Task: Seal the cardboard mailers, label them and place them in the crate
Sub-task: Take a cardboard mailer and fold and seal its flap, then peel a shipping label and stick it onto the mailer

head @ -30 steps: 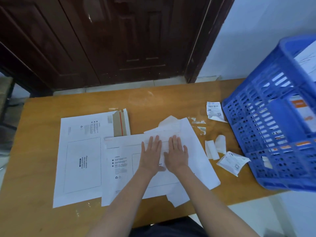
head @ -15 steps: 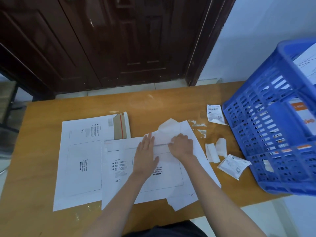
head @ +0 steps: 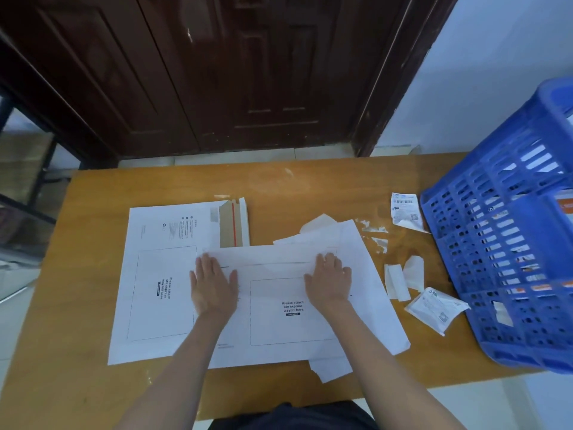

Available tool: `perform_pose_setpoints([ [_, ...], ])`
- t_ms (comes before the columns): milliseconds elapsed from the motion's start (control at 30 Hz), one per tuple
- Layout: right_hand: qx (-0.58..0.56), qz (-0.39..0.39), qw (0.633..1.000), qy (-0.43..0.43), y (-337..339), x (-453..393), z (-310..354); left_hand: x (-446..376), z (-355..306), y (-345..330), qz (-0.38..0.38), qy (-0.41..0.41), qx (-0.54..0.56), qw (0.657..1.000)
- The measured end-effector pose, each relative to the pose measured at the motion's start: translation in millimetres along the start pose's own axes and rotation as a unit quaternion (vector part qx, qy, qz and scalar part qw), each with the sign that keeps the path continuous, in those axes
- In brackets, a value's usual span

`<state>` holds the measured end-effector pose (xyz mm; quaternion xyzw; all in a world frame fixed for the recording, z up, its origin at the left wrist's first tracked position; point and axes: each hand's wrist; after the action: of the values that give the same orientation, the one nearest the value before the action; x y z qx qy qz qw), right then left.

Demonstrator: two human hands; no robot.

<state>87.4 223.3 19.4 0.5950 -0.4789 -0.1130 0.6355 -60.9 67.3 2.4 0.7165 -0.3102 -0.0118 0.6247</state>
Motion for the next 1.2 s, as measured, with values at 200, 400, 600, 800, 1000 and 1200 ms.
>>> perform_pose_setpoints([
  [200, -0.029, 0.045, 0.998, 0.02, 17.7, -15.3, -15.8, -20.8, 4.8, 21.6, -0.003, 0.002, -0.036, 0.999],
  [400, -0.365, -0.047, 0.928, -0.062, 22.9, -17.3, -39.0, 0.2, -48.3, 17.0, -0.042, -0.045, -0.076, 0.995],
  [600, -0.398, -0.158, 0.882, -0.199, -1.1, 13.2, -86.0, 29.6, -140.9, -14.1, 0.055, -0.313, 0.007, 0.948],
  [800, -0.157, -0.022, 0.932, -0.326, -42.2, 64.4, -128.3, 73.7, -207.2, -42.0, 0.127, -0.396, 0.089, 0.905],
  [1000, -0.22, -0.072, 0.913, -0.334, -65.4, 73.5, -137.6, 90.3, -231.7, -63.7, 0.224, -0.333, 0.171, 0.9],
  [1200, -0.196, -0.265, 0.899, -0.289, -53.6, 69.8, -125.6, 97.7, -251.9, -49.7, 0.364, 0.061, 0.59, 0.718],
])
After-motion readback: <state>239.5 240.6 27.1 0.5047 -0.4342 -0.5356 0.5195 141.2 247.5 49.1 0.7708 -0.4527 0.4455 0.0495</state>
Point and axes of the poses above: each hand's wrist, its own x-axis away from the middle knuckle, its own y-axis out of the back of the hand, z = x × y, and after that the axes turned 10 degrees about x, right-handed
